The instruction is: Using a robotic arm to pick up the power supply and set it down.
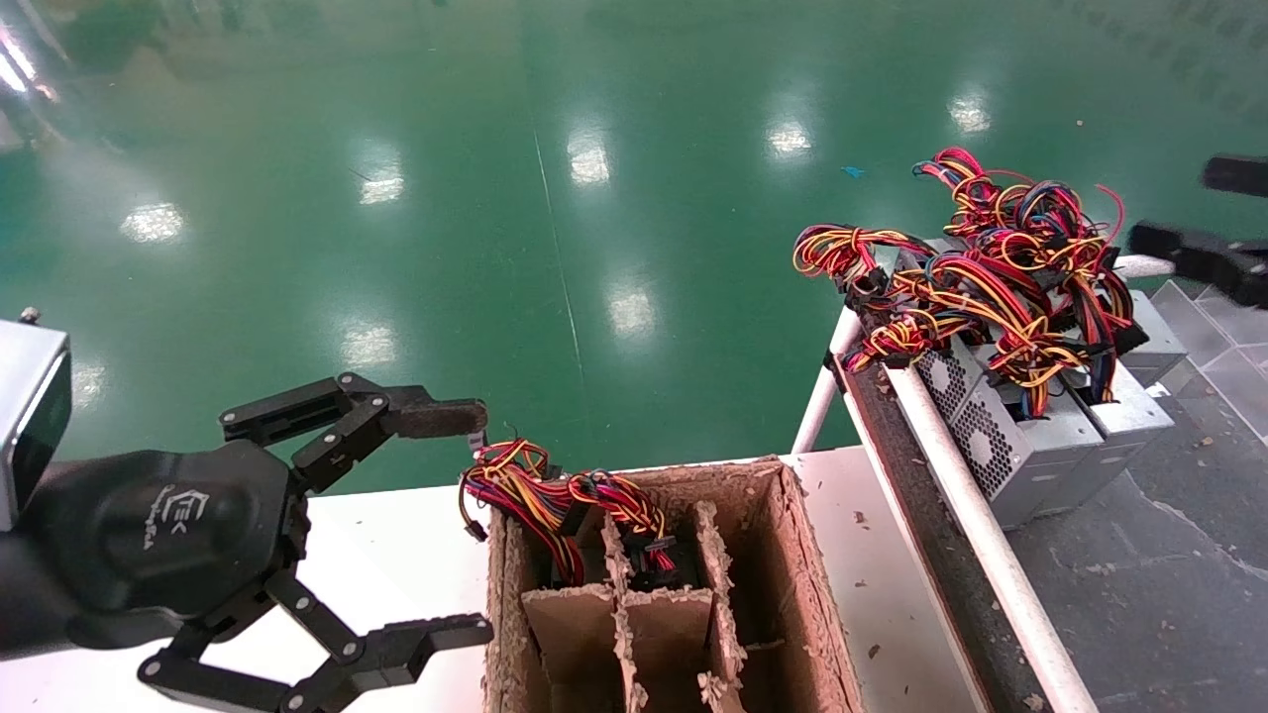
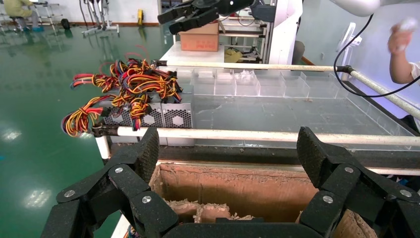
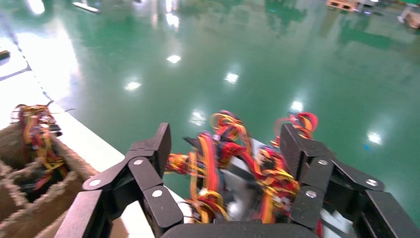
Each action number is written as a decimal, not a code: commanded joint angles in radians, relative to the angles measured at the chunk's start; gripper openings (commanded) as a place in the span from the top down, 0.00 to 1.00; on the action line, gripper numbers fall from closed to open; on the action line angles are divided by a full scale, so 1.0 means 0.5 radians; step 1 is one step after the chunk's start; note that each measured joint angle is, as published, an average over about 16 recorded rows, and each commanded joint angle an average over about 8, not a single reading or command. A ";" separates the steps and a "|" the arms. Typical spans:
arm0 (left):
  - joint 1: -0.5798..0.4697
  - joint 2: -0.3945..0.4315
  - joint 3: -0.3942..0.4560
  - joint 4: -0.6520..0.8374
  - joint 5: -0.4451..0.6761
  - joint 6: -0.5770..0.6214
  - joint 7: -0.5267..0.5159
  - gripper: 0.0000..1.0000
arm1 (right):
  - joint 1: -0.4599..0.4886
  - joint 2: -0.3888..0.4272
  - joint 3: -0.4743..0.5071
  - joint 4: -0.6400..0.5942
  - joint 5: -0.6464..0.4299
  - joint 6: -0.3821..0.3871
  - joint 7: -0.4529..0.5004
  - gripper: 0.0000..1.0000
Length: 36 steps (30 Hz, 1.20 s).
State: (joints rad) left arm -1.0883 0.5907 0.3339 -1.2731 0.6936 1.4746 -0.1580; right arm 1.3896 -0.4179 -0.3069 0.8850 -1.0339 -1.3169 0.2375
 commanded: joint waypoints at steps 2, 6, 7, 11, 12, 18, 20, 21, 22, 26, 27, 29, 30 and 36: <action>0.000 0.000 0.000 0.000 0.000 0.000 0.000 0.00 | -0.032 -0.021 0.003 0.042 0.031 -0.019 -0.006 0.00; 0.000 0.000 0.000 0.000 0.000 0.000 0.000 0.00 | -0.080 -0.050 0.007 0.102 0.077 -0.046 -0.014 0.00; 0.000 0.000 0.000 0.000 0.000 0.000 0.000 0.00 | -0.091 -0.057 0.008 0.116 0.088 -0.053 -0.015 0.00; 0.000 0.000 0.001 0.000 0.000 0.000 0.000 0.00 | -0.138 -0.086 0.012 0.176 0.133 -0.079 -0.023 0.00; 0.000 0.000 0.001 0.000 0.000 0.000 0.000 0.00 | -0.150 -0.093 0.013 0.191 0.144 -0.086 -0.025 0.00; 0.000 0.000 0.001 0.000 0.000 0.000 0.001 0.00 | -0.221 -0.136 0.019 0.280 0.212 -0.126 -0.036 0.00; 0.000 0.000 0.001 0.000 -0.001 0.000 0.001 0.00 | -0.244 -0.151 0.021 0.310 0.235 -0.139 -0.039 0.00; 0.000 0.000 0.001 0.000 -0.001 0.000 0.001 0.00 | -0.256 -0.158 0.022 0.325 0.246 -0.146 -0.041 0.00; 0.000 0.000 0.001 0.000 -0.001 0.000 0.001 0.00 | -0.267 -0.165 0.023 0.339 0.257 -0.152 -0.043 0.00; -0.001 0.000 0.001 0.000 -0.001 0.000 0.001 0.00 | -0.314 -0.194 0.027 0.399 0.303 -0.179 -0.050 0.00; -0.001 0.000 0.001 0.000 -0.001 0.000 0.001 0.00 | -0.326 -0.201 0.028 0.414 0.314 -0.186 -0.052 0.00; -0.001 0.000 0.001 0.000 -0.001 0.000 0.001 0.00 | -0.350 -0.215 0.030 0.443 0.336 -0.199 -0.056 0.00; -0.001 0.000 0.001 0.000 -0.001 0.000 0.001 0.00 | -0.361 -0.222 0.031 0.458 0.348 -0.206 -0.058 0.00; -0.001 -0.001 0.002 0.000 -0.001 0.000 0.001 0.00 | -0.432 -0.265 0.037 0.548 0.416 -0.245 -0.069 0.00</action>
State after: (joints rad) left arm -1.0886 0.5904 0.3347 -1.2729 0.6931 1.4744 -0.1575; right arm 1.1737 -0.5505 -0.2882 1.1587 -0.8261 -1.4395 0.2032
